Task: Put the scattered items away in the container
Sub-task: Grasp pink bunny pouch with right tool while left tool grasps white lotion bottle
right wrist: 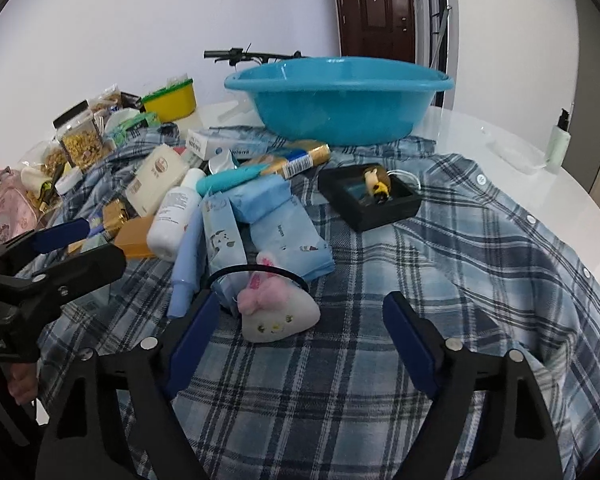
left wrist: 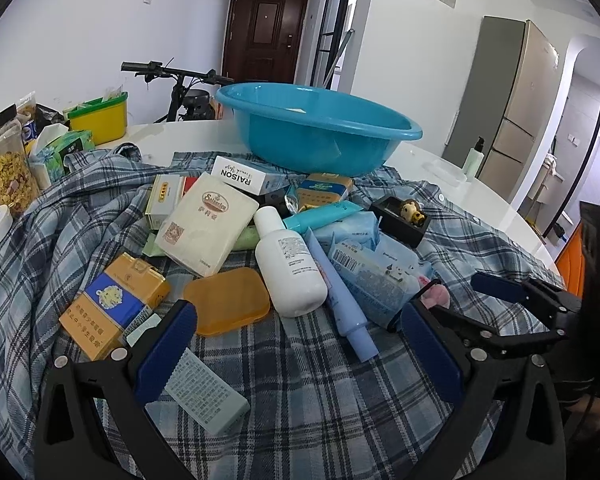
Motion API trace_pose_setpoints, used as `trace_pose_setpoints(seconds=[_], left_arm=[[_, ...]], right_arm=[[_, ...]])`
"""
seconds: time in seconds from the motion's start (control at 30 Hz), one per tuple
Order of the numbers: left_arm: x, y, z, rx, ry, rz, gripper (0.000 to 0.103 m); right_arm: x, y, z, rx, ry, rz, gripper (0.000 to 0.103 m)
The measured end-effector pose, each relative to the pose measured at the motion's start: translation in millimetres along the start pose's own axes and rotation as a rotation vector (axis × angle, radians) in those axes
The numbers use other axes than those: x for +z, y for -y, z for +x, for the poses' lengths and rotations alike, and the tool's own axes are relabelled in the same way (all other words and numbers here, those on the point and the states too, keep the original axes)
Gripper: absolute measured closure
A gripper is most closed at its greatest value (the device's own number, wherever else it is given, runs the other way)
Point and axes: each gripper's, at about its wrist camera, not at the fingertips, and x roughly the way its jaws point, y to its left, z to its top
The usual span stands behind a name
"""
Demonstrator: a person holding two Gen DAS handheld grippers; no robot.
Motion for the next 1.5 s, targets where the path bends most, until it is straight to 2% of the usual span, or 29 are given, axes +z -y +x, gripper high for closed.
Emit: trace_pose_setpoints(seconds=[0.33, 0.37, 0.43, 0.47, 0.67, 0.93, 1.03, 1.1, 1.2, 1.23, 1.27, 1.5], left_arm=[[0.4, -4.1, 4.1, -0.008, -0.010, -0.013, 0.000], [0.4, -4.3, 5.3, -0.009, -0.015, -0.014, 0.000], [0.0, -4.3, 7.6, -0.011, -0.022, -0.015, 0.000], [-0.3, -4.0, 8.7, -0.012, -0.026, -0.014, 0.000], [1.6, -3.0, 14.2, -0.013, -0.041, -0.008, 0.000], [13.0, -5.5, 33.8, -0.019, -0.077, -0.034, 0.000], [16.6, -6.8, 46.3, -0.011, -0.100, -0.040, 0.015], [17.9, -7.4, 52.9, 0.004, -0.108, -0.028, 0.020], [21.3, -7.3, 57.6, 0.024, -0.102, -0.013, 0.036], [22.5, -9.6, 58.3, 0.004, -0.100, -0.030, 0.050], [23.6, -12.1, 59.0, -0.009, -0.101, -0.045, 0.059], [30.4, -7.7, 66.6, 0.019, -0.109, -0.025, 0.059]], right_arm=[[3.2, -2.4, 17.2, 0.025, -0.046, -0.016, 0.033], [3.2, -2.7, 17.3, 0.030, -0.046, -0.018, 0.037], [3.1, -3.9, 18.5, 0.037, -0.053, -0.025, 0.052], [2.6, -4.4, 19.0, 0.043, -0.057, -0.026, 0.066], [0.7, -3.0, 7.8, 0.073, -0.025, -0.030, 0.071], [-0.4, 14.8, -8.3, 0.057, -0.001, 0.015, 0.071], [-1.2, 22.8, -9.7, 0.054, -0.003, 0.036, 0.071], [-1.9, 26.5, -10.7, 0.057, -0.002, 0.050, 0.071], [-1.8, 29.5, -12.6, 0.056, 0.002, 0.059, 0.071], [-1.5, 30.4, -13.9, 0.056, 0.005, 0.061, 0.071], [-1.1, 30.9, -15.2, 0.055, 0.009, 0.061, 0.071], [2.9, 34.4, -25.7, 0.052, 0.037, 0.066, 0.071]])
